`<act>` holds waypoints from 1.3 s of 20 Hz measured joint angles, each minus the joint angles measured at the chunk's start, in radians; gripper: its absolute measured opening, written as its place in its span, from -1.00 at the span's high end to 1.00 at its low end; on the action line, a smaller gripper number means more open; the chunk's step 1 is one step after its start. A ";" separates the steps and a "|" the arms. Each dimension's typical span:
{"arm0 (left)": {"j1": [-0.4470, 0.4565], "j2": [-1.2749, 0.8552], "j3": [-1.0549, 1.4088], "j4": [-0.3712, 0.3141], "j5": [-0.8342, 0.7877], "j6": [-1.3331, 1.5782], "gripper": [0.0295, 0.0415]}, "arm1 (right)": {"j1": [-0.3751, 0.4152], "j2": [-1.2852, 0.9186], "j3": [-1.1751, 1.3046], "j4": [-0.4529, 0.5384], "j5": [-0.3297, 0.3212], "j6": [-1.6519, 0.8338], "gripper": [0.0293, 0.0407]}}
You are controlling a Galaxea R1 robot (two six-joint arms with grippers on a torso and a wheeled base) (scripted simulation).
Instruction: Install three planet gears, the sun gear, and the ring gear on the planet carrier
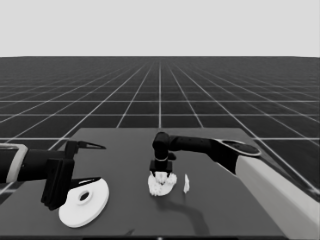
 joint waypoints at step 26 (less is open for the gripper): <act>0.000 0.000 0.000 0.000 0.000 0.000 -0.49 | -0.001 0.000 0.000 0.000 0.000 0.272 0.72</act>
